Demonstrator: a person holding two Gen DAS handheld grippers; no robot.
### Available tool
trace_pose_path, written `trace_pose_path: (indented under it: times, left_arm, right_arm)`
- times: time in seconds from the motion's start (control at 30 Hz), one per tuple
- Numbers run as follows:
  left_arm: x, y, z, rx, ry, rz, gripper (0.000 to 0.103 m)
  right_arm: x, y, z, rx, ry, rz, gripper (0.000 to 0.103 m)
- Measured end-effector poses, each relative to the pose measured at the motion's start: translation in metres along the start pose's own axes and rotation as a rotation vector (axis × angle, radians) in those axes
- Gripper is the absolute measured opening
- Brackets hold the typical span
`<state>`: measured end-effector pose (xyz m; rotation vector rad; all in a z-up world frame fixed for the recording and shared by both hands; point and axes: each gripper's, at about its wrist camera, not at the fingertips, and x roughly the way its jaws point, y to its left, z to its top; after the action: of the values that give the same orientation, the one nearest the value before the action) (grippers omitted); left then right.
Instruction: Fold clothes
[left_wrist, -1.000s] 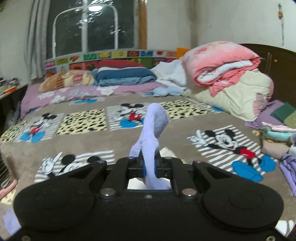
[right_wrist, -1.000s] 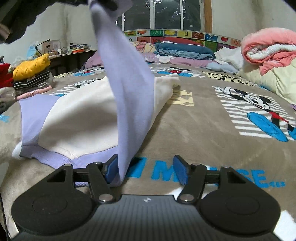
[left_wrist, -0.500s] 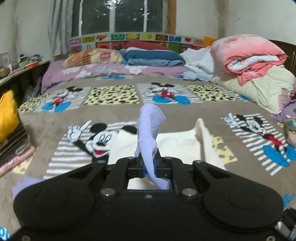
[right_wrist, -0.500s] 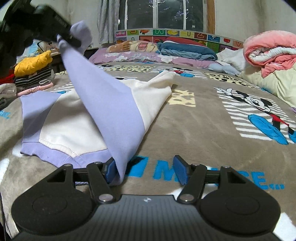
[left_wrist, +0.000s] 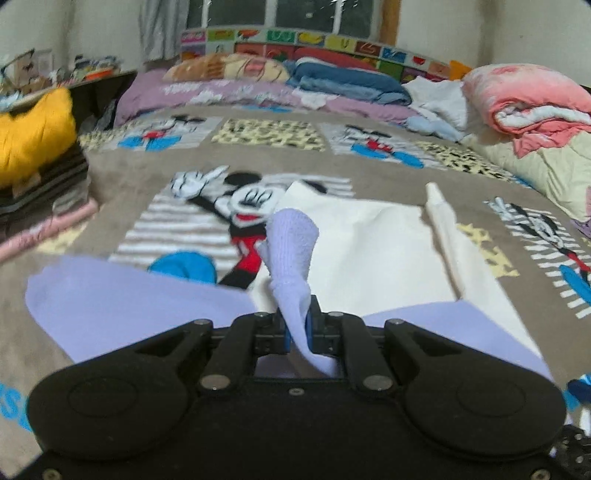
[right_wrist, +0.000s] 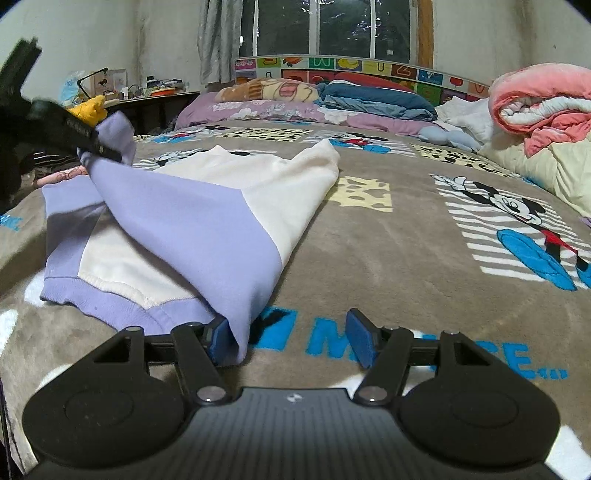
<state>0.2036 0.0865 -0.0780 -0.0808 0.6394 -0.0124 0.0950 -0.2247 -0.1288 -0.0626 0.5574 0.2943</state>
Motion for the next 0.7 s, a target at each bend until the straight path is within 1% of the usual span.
trace_pose_path:
  times: [0.17,0.33,0.43,0.47,0.53,0.6,0.63,0.7]
  left_arm:
    - [0.01,0.006,-0.012,-0.022,0.029,0.013,0.006]
    - [0.008,0.012,-0.02,-0.044,0.048,0.001,0.007]
    - [0.005,0.016,-0.021,-0.063,0.053,-0.007,0.012]
    - [0.004,0.018,-0.022,-0.068,0.053,-0.003,0.016]
    - [0.001,0.022,-0.023,-0.08,0.053,0.005,0.017]
    - [-0.004,0.028,-0.024,-0.094,0.053,0.011,0.024]
    - [-0.007,0.031,-0.025,-0.099,0.05,0.014,0.025]
    - [-0.015,0.037,-0.027,-0.105,0.044,0.016,0.031]
  right_arm:
    - [-0.001,0.001,-0.001,-0.012,0.001,-0.001,0.065]
    - [-0.003,-0.001,-0.002,-0.022,0.004,0.0,0.065]
    - [-0.004,-0.002,-0.002,-0.024,0.007,-0.003,0.065]
    - [-0.005,-0.002,-0.003,-0.026,0.007,-0.004,0.065]
    - [-0.007,-0.002,-0.004,-0.032,0.009,-0.009,0.066]
    - [-0.01,-0.002,-0.004,-0.04,0.015,-0.01,0.066]
    - [-0.013,-0.002,-0.004,-0.044,0.019,-0.01,0.066]
    - [-0.018,-0.003,-0.005,-0.049,0.029,-0.019,0.066]
